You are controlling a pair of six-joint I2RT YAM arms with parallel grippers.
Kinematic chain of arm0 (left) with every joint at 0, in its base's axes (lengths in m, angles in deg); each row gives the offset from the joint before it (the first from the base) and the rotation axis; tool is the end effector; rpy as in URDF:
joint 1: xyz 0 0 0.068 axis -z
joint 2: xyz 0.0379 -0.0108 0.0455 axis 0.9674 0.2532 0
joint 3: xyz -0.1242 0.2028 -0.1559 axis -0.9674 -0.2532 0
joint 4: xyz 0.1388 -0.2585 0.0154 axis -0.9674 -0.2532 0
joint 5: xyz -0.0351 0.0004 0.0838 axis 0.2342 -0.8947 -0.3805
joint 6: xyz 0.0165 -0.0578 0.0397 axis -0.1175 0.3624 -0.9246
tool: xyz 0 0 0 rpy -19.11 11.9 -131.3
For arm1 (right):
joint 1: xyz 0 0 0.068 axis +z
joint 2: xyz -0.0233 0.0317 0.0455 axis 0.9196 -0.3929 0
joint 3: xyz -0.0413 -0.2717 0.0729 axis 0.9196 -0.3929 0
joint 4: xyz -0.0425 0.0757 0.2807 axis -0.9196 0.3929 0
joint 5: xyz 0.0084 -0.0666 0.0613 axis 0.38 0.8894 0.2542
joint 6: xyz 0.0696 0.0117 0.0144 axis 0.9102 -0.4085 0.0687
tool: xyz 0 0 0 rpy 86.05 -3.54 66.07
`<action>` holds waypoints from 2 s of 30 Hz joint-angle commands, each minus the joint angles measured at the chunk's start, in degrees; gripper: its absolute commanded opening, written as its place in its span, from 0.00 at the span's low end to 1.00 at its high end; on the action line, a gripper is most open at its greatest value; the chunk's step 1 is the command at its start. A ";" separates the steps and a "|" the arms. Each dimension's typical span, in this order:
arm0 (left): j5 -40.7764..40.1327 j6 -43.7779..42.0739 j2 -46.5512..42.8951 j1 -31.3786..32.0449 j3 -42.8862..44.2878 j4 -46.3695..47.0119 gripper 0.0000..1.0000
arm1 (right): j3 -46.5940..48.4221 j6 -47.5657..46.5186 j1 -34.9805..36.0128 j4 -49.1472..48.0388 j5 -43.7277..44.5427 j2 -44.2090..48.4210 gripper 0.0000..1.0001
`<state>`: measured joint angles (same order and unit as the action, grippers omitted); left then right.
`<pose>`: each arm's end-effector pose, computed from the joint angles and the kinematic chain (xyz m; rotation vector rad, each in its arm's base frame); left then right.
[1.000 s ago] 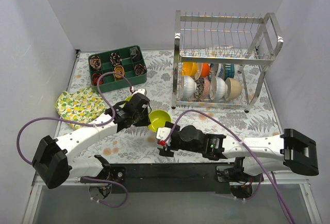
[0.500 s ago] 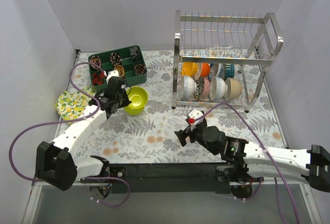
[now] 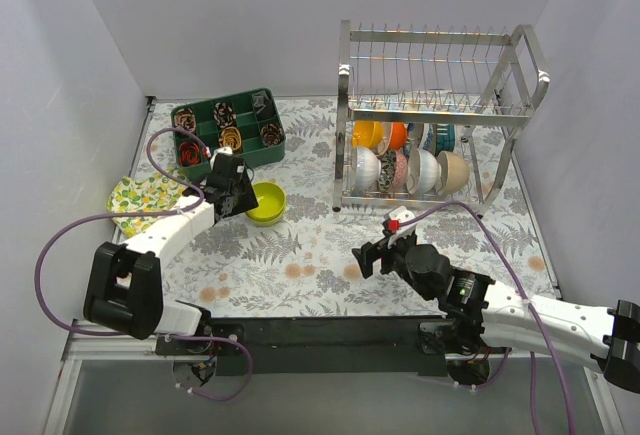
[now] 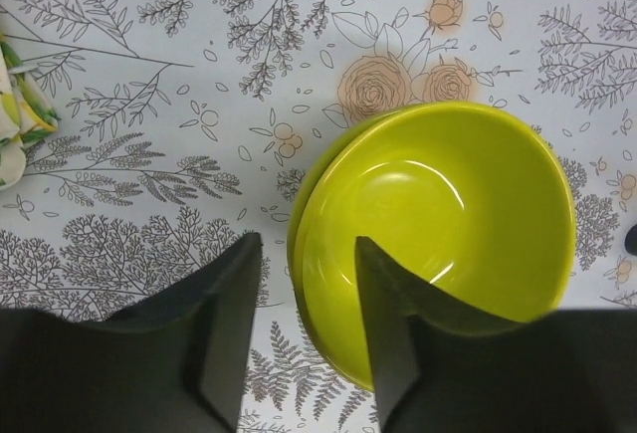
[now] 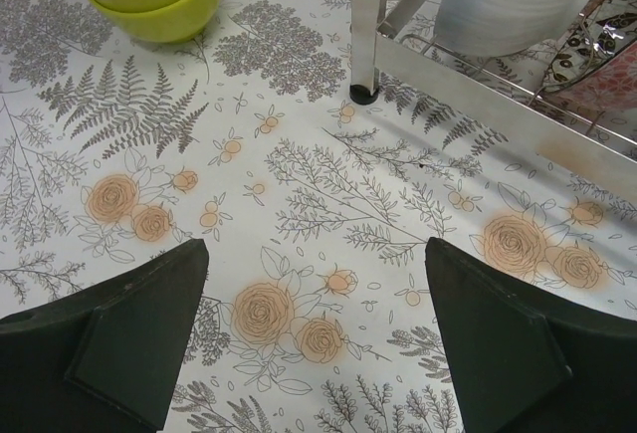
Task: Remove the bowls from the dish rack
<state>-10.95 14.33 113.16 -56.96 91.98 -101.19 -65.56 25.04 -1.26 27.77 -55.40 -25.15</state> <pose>0.3021 -0.0869 0.1875 -1.1503 2.2552 -0.3570 0.1150 0.1805 0.2063 -0.4310 1.7542 0.5150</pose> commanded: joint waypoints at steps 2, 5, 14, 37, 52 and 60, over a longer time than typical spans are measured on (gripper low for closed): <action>1.31 0.11 -4.40 -0.35 -1.42 2.19 0.57 | 0.45 2.35 -0.83 0.53 1.65 0.65 0.99; 1.57 -0.15 -8.35 -0.35 -1.95 2.36 0.81 | 1.15 2.87 -1.27 1.67 1.73 0.30 0.98; 1.74 -2.96 -23.29 -0.35 -5.46 2.80 0.98 | 5.54 3.31 -4.60 5.71 -1.25 -4.17 0.99; 10.01 -8.85 -40.79 -0.35 -15.13 8.69 0.98 | 15.65 -3.97 -44.57 17.41 -12.76 -4.88 0.98; 15.63 -9.38 -42.64 -0.35 -15.40 8.78 0.98 | 16.98 -6.26 -60.76 7.66 -20.24 -11.82 0.97; 18.27 -9.21 -43.43 -0.35 -15.40 8.78 0.98 | 16.88 -10.39 -63.58 1.33 -25.43 -15.95 0.99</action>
<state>5.02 5.96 70.57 -57.03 76.77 -93.28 -50.72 18.11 -64.19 35.23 -77.87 -39.60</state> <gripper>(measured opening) 0.982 0.984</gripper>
